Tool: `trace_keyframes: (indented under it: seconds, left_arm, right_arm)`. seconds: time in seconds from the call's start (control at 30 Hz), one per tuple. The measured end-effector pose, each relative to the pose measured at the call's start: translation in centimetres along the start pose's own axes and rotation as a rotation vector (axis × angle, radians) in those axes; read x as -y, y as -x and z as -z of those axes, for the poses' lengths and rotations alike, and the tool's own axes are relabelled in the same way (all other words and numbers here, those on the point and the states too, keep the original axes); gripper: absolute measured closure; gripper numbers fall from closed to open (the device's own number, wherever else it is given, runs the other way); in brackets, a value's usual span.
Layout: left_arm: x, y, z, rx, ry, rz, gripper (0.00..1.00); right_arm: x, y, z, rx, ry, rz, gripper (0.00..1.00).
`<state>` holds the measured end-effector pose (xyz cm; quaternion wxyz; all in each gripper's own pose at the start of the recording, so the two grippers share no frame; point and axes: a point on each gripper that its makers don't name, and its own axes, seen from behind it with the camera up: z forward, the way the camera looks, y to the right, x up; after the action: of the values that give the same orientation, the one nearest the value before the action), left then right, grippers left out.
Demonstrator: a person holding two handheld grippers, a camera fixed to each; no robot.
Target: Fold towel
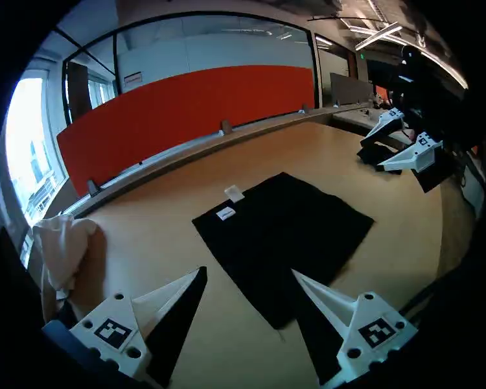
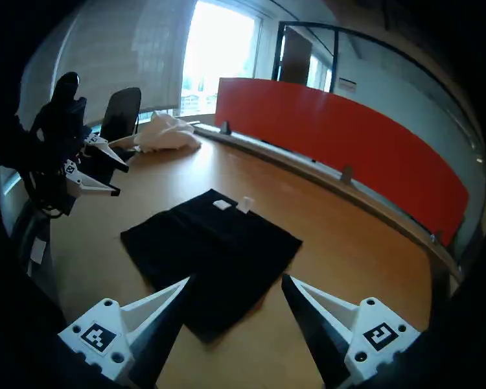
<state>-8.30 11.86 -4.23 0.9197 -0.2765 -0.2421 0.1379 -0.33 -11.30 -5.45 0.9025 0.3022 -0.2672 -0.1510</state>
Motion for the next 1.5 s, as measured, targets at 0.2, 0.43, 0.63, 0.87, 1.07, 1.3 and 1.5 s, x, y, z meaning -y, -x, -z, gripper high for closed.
trace_keyframes:
  seconds: [0.2, 0.43, 0.63, 0.87, 1.07, 1.3, 1.5]
  left_arm:
    - [-0.6, 1.4, -1.0, 0.029, 0.012, -0.006, 0.15]
    - [-1.4, 3.1, -1.9, 0.063, 0.029, -0.021, 0.15]
    - [-2.1, 4.8, -2.5, 0.099, 0.051, -0.029, 0.15]
    - [-2.9, 6.6, -3.1, 0.145, 0.073, -0.031, 0.15]
    - [-3.4, 8.1, -3.8, 0.186, 0.088, -0.031, 0.15]
    - [-4.2, 9.9, -4.4, 0.238, 0.107, -0.034, 0.15]
    - [-4.7, 10.9, -4.7, 0.278, 0.127, -0.011, 0.15]
  right_arm:
    - [0.8, 2.0, -1.3, 0.032, -0.022, -0.003, 0.00]
    - [1.5, 4.1, -2.6, 0.068, -0.038, -0.006, 0.00]
    - [2.2, 5.7, -3.2, 0.098, -0.054, -0.004, 0.00]
    - [2.6, 7.4, -3.7, 0.132, -0.064, -0.001, 0.00]
    - [3.1, 8.7, -4.1, 0.160, -0.078, 0.002, 0.00]
    - [3.7, 10.5, -4.3, 0.204, -0.101, 0.015, 0.00]
    - [4.2, 11.3, -4.5, 0.223, -0.123, 0.009, 0.01]
